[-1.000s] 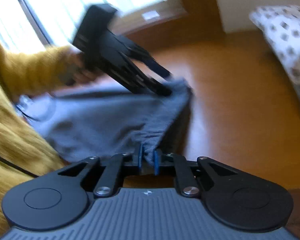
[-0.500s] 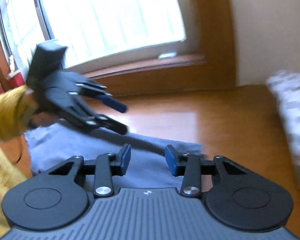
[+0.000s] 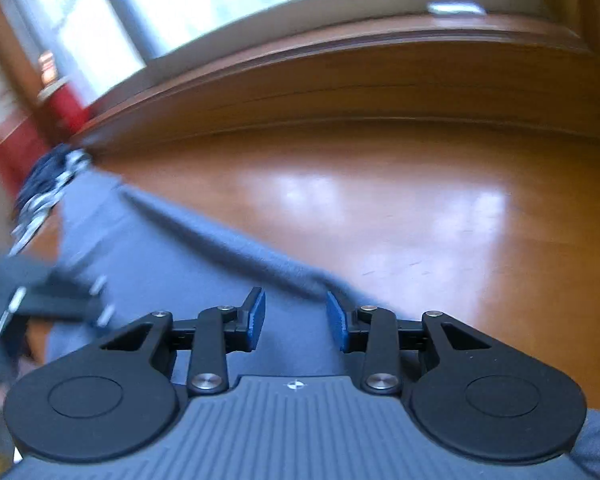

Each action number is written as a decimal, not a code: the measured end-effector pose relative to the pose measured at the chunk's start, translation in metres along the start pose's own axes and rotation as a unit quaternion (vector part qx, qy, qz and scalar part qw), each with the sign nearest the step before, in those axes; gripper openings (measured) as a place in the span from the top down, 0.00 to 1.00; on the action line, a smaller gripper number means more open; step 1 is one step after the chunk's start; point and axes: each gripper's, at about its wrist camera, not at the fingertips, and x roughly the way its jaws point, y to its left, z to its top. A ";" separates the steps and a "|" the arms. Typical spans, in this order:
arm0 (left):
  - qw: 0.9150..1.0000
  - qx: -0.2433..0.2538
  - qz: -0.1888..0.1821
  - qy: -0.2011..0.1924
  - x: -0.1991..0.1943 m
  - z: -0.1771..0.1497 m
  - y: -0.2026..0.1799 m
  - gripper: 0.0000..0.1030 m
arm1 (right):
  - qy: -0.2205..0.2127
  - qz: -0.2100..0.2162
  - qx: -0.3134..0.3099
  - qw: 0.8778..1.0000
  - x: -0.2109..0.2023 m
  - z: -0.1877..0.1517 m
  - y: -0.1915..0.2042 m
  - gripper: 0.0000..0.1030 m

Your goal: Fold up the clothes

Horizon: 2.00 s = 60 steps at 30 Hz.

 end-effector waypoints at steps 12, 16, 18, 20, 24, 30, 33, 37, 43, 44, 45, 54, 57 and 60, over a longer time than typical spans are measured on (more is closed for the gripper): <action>0.999 -0.024 0.028 -0.016 -0.022 -0.006 0.010 0.43 | -0.063 -0.011 -0.007 0.998 -0.028 -0.020 0.032 0.61; 0.997 -0.043 0.058 -0.033 -0.041 -0.011 0.021 0.42 | -0.059 0.000 0.009 0.998 -0.029 -0.031 0.037 0.59; 0.993 -0.054 0.092 -0.045 -0.055 -0.016 0.033 0.42 | -0.064 0.009 0.011 0.998 -0.026 -0.028 0.045 0.59; 0.990 -0.065 0.113 -0.048 -0.069 -0.024 0.052 0.40 | -0.065 0.020 0.007 0.998 -0.020 -0.019 0.061 0.59; 0.987 -0.056 0.142 -0.049 -0.094 -0.041 0.091 0.40 | -0.033 0.016 -0.016 0.999 0.020 0.003 0.103 0.60; 0.991 -0.048 0.112 -0.048 -0.125 -0.066 0.143 0.40 | 0.000 -0.076 -0.053 0.996 0.103 0.025 0.156 0.69; 0.992 -0.049 0.108 -0.045 -0.130 -0.075 0.155 0.40 | 0.003 -0.110 -0.037 0.993 0.127 0.032 0.159 0.70; 0.993 -0.062 0.092 -0.045 -0.131 -0.084 0.165 0.39 | -0.014 -0.142 -0.034 0.989 0.139 0.037 0.160 0.70; 0.993 -0.058 0.098 -0.041 -0.128 -0.088 0.159 0.37 | -0.011 -0.194 -0.067 0.979 0.134 0.037 0.181 0.68; 0.993 -0.058 0.096 -0.044 -0.129 -0.086 0.158 0.37 | -0.019 -0.195 -0.071 0.978 0.126 0.034 0.186 0.65; 0.992 -0.061 0.095 -0.051 -0.131 -0.085 0.157 0.37 | -0.028 -0.199 -0.068 0.977 0.116 0.029 0.190 0.59; 0.970 -0.115 0.203 -0.075 -0.166 -0.078 0.190 0.35 | -0.044 -0.162 -0.012 0.986 0.080 -0.003 0.182 0.56; 0.964 -0.141 0.218 -0.062 -0.174 -0.083 0.210 0.35 | -0.054 -0.116 0.003 0.992 0.089 0.009 0.188 0.56; 0.962 -0.141 0.230 -0.053 -0.173 -0.087 0.222 0.35 | -0.054 -0.102 -0.005 0.993 0.102 0.021 0.211 0.56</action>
